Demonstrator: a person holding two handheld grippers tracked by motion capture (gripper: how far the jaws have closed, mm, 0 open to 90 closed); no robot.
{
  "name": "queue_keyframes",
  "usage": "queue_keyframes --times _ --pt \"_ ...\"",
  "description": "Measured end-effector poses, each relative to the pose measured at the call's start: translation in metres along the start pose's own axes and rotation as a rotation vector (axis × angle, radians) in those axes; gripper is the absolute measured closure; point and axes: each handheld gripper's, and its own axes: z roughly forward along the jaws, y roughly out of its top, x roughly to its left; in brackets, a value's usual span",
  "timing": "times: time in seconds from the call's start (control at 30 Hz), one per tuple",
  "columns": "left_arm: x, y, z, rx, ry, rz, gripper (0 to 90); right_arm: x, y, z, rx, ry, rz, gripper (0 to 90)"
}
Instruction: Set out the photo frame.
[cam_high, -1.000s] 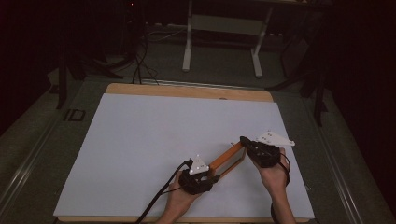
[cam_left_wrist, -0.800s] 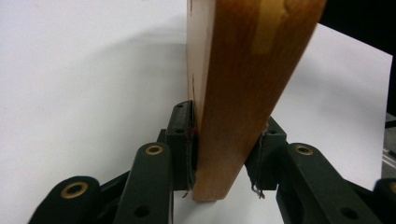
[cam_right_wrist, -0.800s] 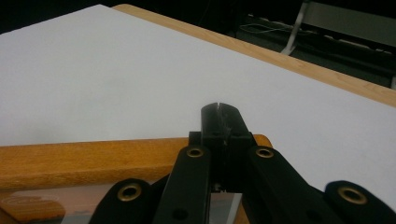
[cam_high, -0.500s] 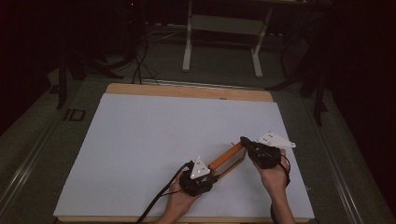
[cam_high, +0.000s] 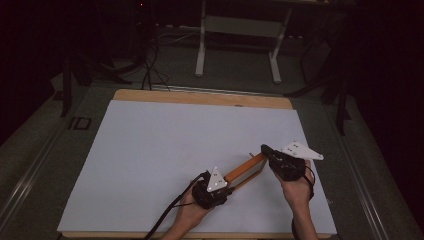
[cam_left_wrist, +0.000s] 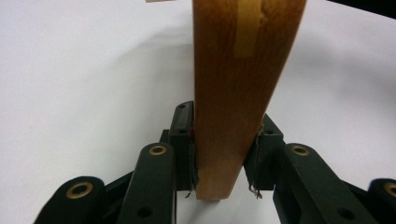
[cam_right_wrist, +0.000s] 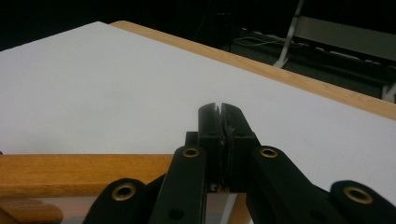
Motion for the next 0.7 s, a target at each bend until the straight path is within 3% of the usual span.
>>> queue_keyframes --times 0.27,0.53,0.7 --pt "0.008 0.007 -0.008 0.006 -0.031 0.010 69.0 -0.006 0.000 -0.005 -0.029 0.018 0.049 86.6" --pt "0.012 0.024 -0.023 -0.024 -0.033 0.056 69.1 -0.007 0.000 -0.006 -0.028 0.018 0.052 86.6" --pt "0.018 0.039 -0.034 -0.056 -0.056 0.061 69.1 -0.007 -0.001 -0.006 -0.027 0.020 0.050 86.2"
